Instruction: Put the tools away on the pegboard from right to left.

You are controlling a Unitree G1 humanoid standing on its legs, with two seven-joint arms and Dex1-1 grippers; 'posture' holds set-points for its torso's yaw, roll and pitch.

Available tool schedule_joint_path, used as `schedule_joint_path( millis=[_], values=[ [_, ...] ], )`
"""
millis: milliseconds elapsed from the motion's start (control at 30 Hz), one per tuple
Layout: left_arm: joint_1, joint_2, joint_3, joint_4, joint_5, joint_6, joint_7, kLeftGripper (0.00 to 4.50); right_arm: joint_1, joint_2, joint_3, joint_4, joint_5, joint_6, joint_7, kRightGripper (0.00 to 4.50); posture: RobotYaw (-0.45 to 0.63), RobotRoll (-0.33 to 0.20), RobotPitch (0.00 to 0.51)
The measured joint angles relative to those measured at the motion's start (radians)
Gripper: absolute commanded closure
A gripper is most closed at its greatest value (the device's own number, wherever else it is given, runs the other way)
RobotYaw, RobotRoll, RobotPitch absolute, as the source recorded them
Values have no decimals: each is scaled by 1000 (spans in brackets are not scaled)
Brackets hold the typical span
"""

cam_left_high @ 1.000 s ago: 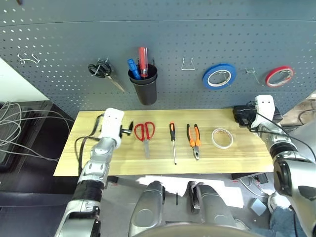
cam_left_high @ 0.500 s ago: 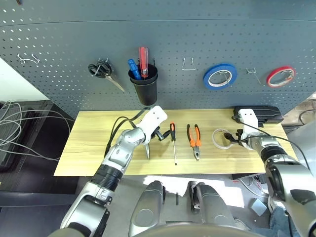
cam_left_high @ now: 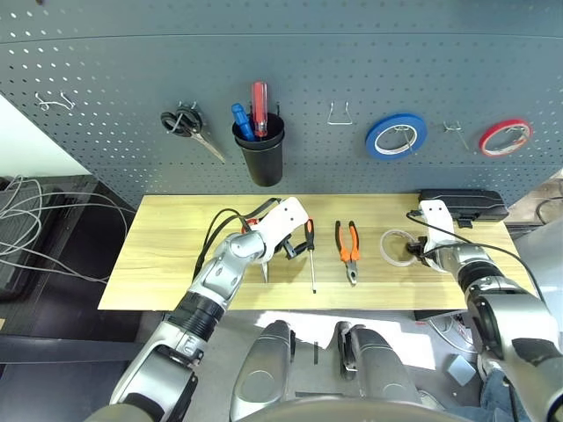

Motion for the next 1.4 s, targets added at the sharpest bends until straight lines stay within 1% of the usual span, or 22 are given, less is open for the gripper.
schedule_joint_path(
  millis=[100,233,333,433,500,600,800,933,1100,1267,1400],
  values=[
    [0,-1,10,-3,-6,-46,3,0,48,-20,2,-58,1,-67,25,4476,105,0,213],
    [2,-8,48,-22,-43,-185,8,0,129,-75,1,-253,6,-192,79,4476,71,0,207],
    [7,-33,79,-49,-97,-313,5,0,248,-114,-34,-509,27,-245,80,4476,56,0,204],
    [6,-48,91,-76,-157,-410,-25,0,369,-142,-48,-727,33,-317,80,4476,40,0,203],
    [4,-55,94,-80,-185,-451,-46,0,421,-151,-61,-837,33,-361,78,4476,15,0,205],
    [1,-81,95,-79,-223,-493,-78,0,494,-178,-66,-946,12,-452,64,4476,6,0,207],
    [-21,-103,99,-76,-251,-552,-104,0,591,-184,-99,-1050,-26,-591,-19,4476,-22,0,208],
    [-41,-111,100,-75,-268,-577,-118,0,628,-182,-140,-1117,-60,-659,-103,4476,-29,0,208],
    [-43,-112,100,-68,-270,-585,-128,0,618,-184,-187,-1132,-66,-700,-163,4476,-29,0,205],
    [-46,-111,99,-67,-270,-588,-142,0,554,-184,-184,-1124,-67,-708,-173,4476,-17,0,199],
    [-50,-110,100,-65,-270,-593,-146,0,466,-173,-171,-1100,-72,-693,-175,4476,0,0,192]
  ],
)
